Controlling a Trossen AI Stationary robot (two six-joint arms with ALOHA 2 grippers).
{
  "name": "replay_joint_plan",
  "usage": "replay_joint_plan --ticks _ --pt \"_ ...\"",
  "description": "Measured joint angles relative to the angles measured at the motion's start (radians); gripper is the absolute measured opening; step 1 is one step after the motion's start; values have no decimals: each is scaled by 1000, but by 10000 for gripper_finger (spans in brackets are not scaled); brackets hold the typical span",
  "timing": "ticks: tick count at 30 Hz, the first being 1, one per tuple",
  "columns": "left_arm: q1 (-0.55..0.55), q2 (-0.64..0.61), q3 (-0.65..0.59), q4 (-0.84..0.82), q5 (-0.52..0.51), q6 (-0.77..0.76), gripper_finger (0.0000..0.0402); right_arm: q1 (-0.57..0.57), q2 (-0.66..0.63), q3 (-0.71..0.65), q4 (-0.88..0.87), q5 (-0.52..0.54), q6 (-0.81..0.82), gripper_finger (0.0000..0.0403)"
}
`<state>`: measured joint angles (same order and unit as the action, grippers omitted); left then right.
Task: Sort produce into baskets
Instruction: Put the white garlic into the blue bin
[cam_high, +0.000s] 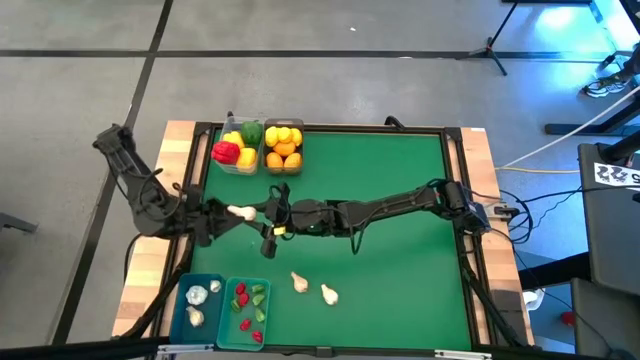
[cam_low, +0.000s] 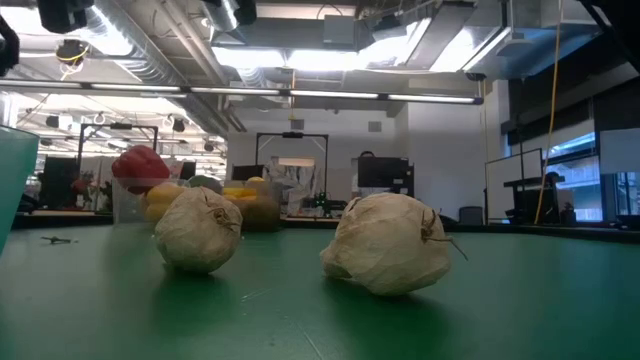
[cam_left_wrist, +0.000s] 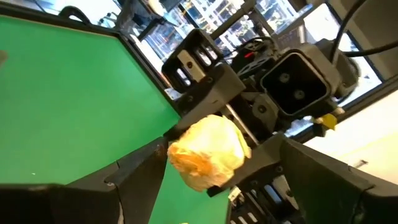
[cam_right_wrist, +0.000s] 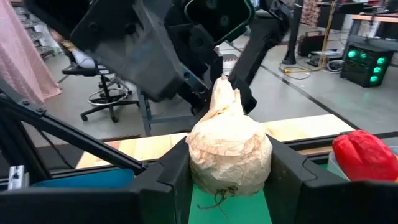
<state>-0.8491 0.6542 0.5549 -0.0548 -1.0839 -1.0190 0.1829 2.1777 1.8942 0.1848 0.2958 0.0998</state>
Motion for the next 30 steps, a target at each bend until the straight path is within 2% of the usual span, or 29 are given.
replay_joint_plan --ticks 9,18,26,30 --pt "75 24 0 -2 -1 -2 302 0 0 0 -11 -2 0 140" --pt "127 24 0 -8 -38 -4 236 0 0 0 -29 0 0 140" --pt "136 24 0 -8 -41 -22 189 -5 0 0 -30 136 -38 140" --pt "136 24 0 -9 -58 -22 180 -13 0 0 -27 149 -48 140"
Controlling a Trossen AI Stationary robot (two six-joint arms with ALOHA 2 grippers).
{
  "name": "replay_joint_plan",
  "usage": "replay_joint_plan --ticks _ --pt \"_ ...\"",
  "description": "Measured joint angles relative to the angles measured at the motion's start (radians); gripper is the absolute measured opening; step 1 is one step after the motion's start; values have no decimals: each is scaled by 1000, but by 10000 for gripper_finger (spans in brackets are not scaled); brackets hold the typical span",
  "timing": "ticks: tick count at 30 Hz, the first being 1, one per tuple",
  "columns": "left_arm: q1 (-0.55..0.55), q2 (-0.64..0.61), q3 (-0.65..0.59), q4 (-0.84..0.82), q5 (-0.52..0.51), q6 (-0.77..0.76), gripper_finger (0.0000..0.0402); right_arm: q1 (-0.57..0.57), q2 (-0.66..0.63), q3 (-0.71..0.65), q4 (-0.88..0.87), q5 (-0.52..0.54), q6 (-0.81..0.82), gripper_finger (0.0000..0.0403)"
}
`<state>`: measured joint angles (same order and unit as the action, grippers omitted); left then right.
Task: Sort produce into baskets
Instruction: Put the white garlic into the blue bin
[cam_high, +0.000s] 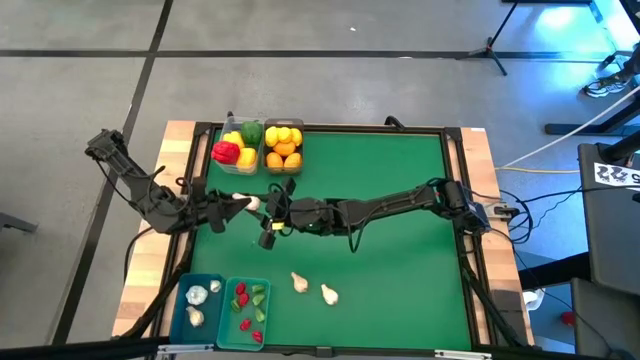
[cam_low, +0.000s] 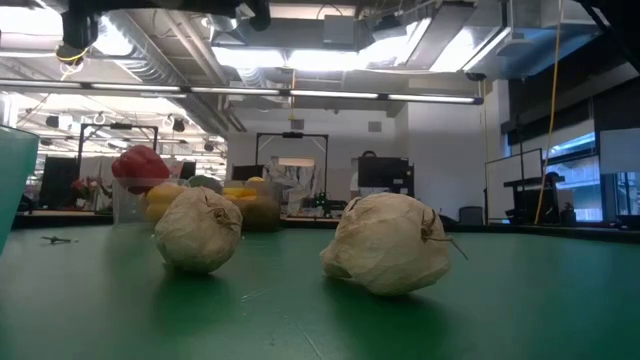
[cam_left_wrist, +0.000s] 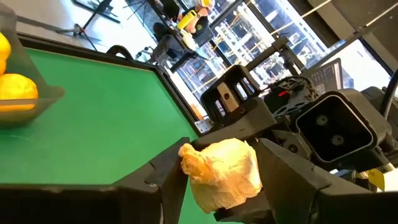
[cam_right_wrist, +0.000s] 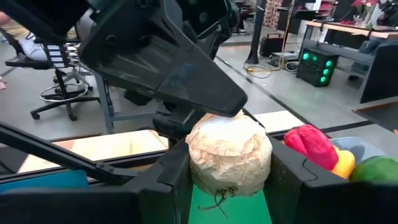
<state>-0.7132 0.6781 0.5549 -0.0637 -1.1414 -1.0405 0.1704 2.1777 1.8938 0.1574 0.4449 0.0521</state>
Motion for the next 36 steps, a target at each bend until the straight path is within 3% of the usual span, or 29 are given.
replay_joint_plan --ticks 18,29,36 --pt "0 0 0 -7 -90 10 106 -2 0 0 5 20 -7 140" --pt "0 0 0 -7 -95 19 55 -3 0 0 6 22 -10 140" --pt "-1 -22 -2 -14 -62 38 45 7 0 2 -50 6 -82 150"
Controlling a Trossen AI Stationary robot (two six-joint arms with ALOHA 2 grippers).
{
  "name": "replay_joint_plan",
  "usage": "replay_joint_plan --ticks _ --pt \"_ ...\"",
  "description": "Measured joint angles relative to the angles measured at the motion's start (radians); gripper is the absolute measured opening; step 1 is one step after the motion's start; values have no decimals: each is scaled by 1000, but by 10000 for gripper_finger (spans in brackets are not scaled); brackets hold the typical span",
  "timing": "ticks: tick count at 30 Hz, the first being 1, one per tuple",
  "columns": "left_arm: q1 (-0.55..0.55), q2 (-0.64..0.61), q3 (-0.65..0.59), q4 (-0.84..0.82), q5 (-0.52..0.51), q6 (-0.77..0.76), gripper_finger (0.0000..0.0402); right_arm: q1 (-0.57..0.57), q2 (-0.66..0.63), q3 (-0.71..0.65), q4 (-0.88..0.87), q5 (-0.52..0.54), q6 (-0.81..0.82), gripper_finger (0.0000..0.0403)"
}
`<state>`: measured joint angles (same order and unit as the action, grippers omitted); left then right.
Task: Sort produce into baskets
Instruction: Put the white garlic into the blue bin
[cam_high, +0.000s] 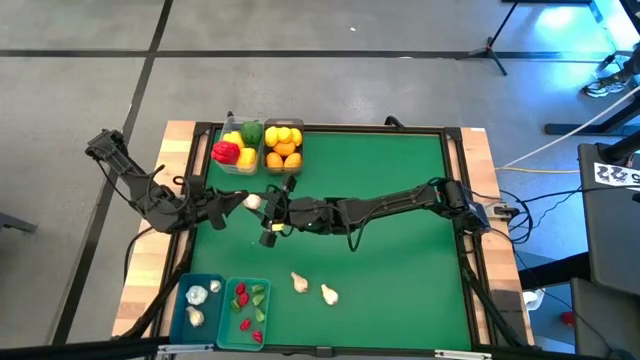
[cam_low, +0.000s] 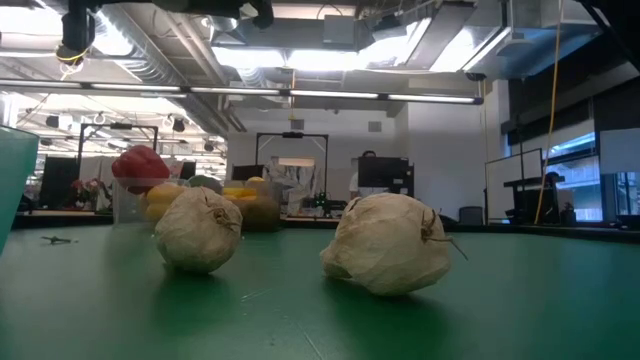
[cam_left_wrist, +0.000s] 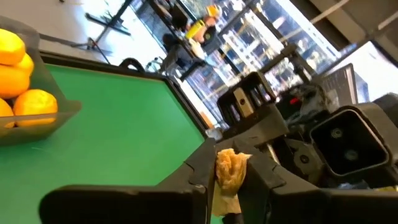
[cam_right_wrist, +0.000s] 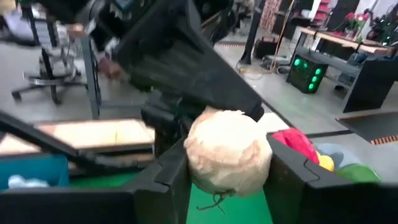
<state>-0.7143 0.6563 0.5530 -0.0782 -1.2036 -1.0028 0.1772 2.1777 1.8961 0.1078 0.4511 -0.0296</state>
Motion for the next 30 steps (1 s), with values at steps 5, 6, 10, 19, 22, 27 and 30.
replay_joint_plan --ticks 5,6,10,19,22,27,30 --pt "0 -31 3 15 30 34 44 13 6 -4 -180 0 -2 205" --pt "0 -33 3 13 31 38 44 13 7 -6 -204 -1 -2 220" --pt "0 -30 2 8 54 25 44 13 -1 -2 -241 -20 15 276" --pt "-1 -31 2 -88 180 -10 44 12 -18 -3 -431 -103 56 315" --pt "-1 -21 2 -174 279 -50 44 12 -18 -3 -474 -260 74 310" --pt "-1 -19 1 -225 379 -114 45 21 7 -2 -459 -582 47 308" --pt "-1 -19 1 -225 377 -99 45 32 55 -4 -452 -611 30 308"
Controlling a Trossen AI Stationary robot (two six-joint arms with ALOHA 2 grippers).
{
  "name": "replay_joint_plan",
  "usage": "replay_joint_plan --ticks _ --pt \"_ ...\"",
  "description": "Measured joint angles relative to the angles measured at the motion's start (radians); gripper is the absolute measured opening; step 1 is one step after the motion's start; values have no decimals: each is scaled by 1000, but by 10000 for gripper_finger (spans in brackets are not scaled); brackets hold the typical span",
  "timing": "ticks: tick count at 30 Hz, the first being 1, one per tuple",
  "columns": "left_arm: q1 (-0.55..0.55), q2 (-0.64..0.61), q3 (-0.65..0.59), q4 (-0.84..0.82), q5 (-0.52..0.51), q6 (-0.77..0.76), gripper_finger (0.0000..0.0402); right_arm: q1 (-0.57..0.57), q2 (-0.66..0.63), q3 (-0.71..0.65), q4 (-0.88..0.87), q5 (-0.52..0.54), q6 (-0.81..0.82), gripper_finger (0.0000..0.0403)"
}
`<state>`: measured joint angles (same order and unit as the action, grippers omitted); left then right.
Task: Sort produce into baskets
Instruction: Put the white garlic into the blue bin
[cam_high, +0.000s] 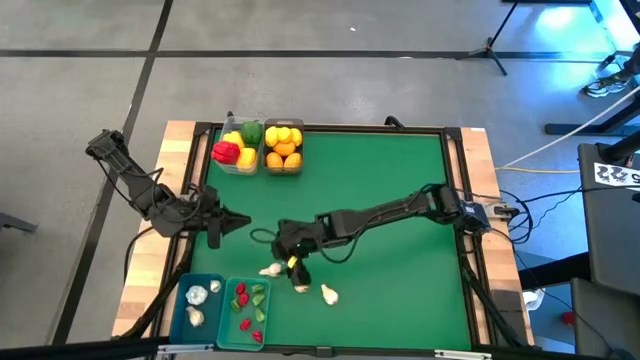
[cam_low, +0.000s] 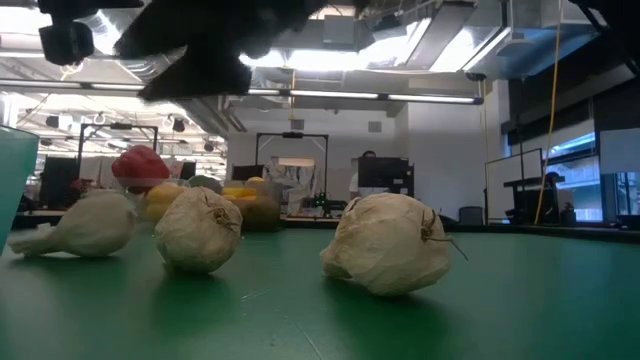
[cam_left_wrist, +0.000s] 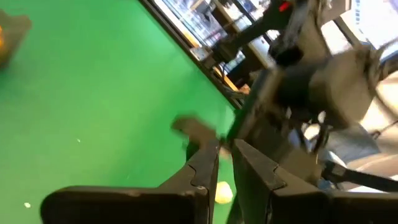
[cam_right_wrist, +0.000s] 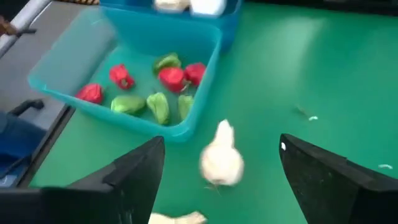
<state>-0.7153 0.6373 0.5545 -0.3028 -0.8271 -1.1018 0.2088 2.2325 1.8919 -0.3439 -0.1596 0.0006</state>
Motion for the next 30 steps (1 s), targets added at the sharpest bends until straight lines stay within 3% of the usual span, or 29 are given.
replay_joint_plan --ticks 3,7,21,30 --pt "3 0 0 -3 -37 18 45 18 35 0 54 10 9 308" --pt "3 1 0 -2 -65 30 45 29 66 1 54 105 21 308" --pt "3 5 0 -6 -100 28 45 35 157 1 118 114 32 337" --pt "3 14 0 -9 -101 18 45 33 208 1 118 147 49 324"
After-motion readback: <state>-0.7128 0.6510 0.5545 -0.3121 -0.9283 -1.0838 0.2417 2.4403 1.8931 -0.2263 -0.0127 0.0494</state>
